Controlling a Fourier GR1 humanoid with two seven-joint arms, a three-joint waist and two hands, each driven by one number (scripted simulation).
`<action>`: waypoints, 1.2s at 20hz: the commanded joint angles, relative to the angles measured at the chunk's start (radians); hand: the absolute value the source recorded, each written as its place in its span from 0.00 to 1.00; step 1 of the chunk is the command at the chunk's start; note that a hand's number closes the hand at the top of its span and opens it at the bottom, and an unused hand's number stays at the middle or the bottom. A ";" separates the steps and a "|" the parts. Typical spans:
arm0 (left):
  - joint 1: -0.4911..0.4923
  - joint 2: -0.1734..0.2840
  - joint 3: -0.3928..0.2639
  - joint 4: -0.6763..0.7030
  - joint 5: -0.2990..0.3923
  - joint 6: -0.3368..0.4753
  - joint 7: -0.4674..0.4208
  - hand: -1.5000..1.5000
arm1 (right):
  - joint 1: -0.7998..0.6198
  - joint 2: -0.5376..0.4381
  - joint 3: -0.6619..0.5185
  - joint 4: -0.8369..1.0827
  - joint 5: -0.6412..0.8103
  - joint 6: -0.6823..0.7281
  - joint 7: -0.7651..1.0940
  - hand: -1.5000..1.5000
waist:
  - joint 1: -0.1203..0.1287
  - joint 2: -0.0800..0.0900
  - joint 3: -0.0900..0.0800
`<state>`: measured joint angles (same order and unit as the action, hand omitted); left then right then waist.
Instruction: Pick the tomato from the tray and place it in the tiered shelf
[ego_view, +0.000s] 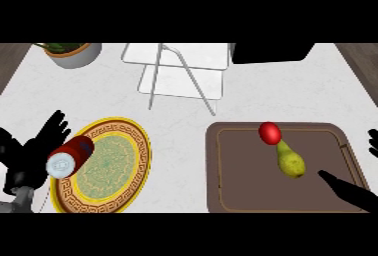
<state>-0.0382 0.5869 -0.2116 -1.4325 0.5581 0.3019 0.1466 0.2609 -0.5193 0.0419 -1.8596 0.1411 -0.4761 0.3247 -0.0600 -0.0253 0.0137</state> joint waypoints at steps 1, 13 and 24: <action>0.044 -0.049 -0.066 0.055 -0.005 -0.034 0.017 0.50 | 0.075 -0.042 0.078 -0.221 0.056 0.038 0.177 0.00 | 0.014 0.021 -0.021; -0.079 -0.100 -0.081 0.069 -0.044 -0.021 0.071 0.50 | -0.252 -0.128 0.181 -0.340 0.311 0.199 0.957 0.00 | 0.071 0.039 -0.021; -0.031 -0.118 -0.087 0.083 -0.067 -0.047 0.050 0.50 | -0.495 0.069 0.271 -0.059 0.452 0.339 1.158 0.00 | 0.091 0.034 -0.019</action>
<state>-0.0908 0.5202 -0.2541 -1.3957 0.4928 0.2697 0.1906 -0.1382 -0.5157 0.2888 -1.9830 0.5646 -0.2051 1.2213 0.0357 0.0009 0.0056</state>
